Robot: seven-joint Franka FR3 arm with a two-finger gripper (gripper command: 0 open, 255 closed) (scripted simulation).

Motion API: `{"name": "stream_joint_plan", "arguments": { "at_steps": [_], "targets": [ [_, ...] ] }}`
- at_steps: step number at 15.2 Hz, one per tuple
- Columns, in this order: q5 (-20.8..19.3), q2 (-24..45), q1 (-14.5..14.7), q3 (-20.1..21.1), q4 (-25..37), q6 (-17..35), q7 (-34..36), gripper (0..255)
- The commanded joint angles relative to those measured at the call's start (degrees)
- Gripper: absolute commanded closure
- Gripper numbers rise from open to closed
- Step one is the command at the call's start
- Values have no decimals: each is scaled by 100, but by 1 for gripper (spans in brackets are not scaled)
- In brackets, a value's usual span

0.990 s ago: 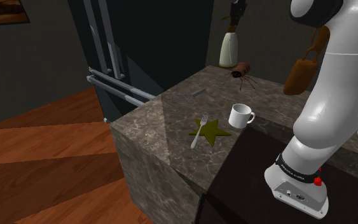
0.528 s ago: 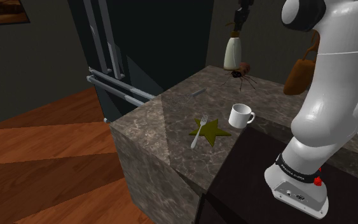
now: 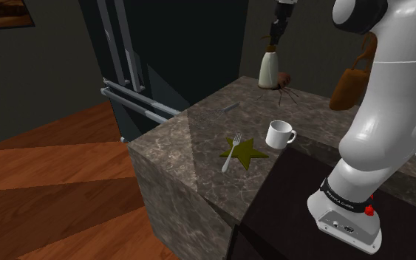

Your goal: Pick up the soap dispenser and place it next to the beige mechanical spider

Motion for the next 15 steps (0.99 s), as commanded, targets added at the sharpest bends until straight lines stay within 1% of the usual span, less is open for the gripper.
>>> {"name": "stream_joint_plan", "arguments": {
  "at_steps": [1, 15],
  "targets": [
    [-22, -60, 33, 5, -240, 192, 2, 255],
    [-53, -197, 136, 31, -1511, 1331, -52, 255]
  ]
}}
